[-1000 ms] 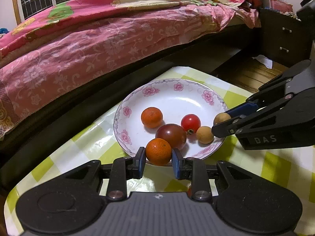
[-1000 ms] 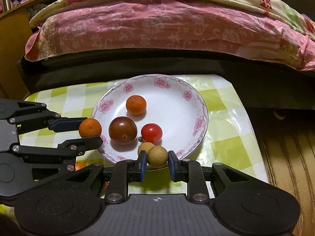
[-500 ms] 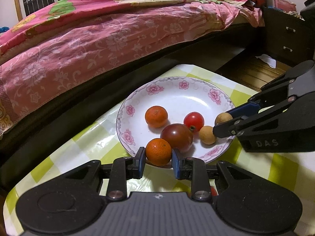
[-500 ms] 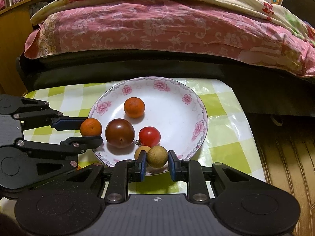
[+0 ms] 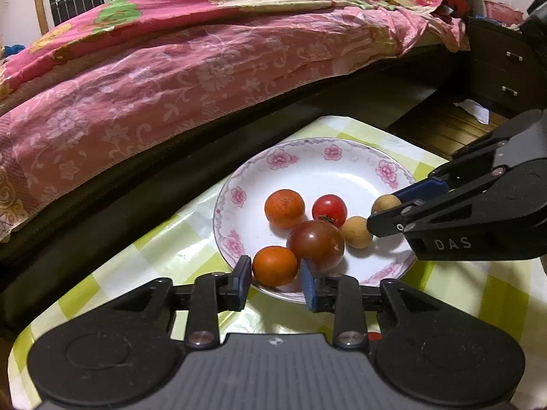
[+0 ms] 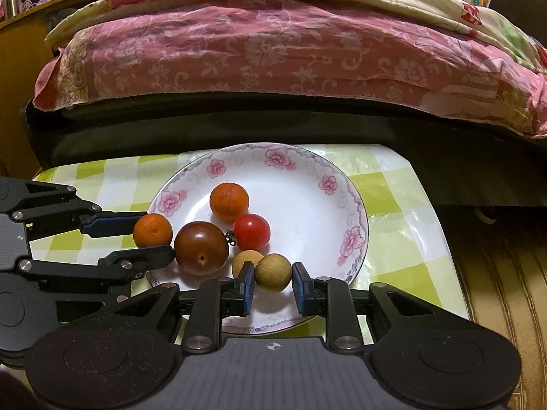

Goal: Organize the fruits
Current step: 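Withdraw both grippers from the bowl, then move the right gripper to the red cherry tomato while the left gripper approaches the orange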

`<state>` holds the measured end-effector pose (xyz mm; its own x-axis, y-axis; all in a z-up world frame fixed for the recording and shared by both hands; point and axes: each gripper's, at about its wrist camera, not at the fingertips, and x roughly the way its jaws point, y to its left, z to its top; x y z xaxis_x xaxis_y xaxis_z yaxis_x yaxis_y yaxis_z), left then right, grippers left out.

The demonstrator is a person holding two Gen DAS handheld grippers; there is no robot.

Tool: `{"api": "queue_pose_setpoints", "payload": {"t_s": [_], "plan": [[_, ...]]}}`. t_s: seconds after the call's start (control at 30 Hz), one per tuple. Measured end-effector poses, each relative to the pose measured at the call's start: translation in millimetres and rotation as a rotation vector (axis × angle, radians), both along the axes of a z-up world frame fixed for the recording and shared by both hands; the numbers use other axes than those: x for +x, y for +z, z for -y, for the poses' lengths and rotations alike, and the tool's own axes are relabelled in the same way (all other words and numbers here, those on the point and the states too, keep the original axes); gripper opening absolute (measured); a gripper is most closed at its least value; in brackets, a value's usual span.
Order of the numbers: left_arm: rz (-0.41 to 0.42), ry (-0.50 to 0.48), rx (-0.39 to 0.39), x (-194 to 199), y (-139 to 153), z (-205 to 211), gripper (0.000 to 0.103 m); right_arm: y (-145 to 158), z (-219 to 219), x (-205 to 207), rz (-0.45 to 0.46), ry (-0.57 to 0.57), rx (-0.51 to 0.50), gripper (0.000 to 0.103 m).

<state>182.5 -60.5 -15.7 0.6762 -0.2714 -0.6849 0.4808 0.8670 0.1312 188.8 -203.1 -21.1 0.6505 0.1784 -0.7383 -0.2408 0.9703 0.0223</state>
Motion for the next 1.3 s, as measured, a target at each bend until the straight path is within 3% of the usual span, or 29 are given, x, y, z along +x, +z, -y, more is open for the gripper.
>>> {"api": "queue_pose_setpoints", "payload": {"t_s": [0.5,0.73,0.97,1.3], "plan": [[0.018,0.024,-0.039,-8.0,17.0,-11.9,0.041,13.7,12.6,-4.6,0.058,-0.050,0.020,0.025],[0.024,-0.024,-0.074,-29.7,35.5,-21.1,0.042,30.1,14.8,-23.8,0.088,-0.064,0.029,0.025],[-0.005,-0.051,-0.065,-52.1,37.3,-41.2,0.045,33.2,-5.0,-59.3,0.056,-0.018,0.037,0.025],[-0.059,-0.092,-0.083,-73.4,34.5,-73.9,0.045,6.4,-46.3,-79.0,-0.034,0.172,-0.009,0.025]]}}
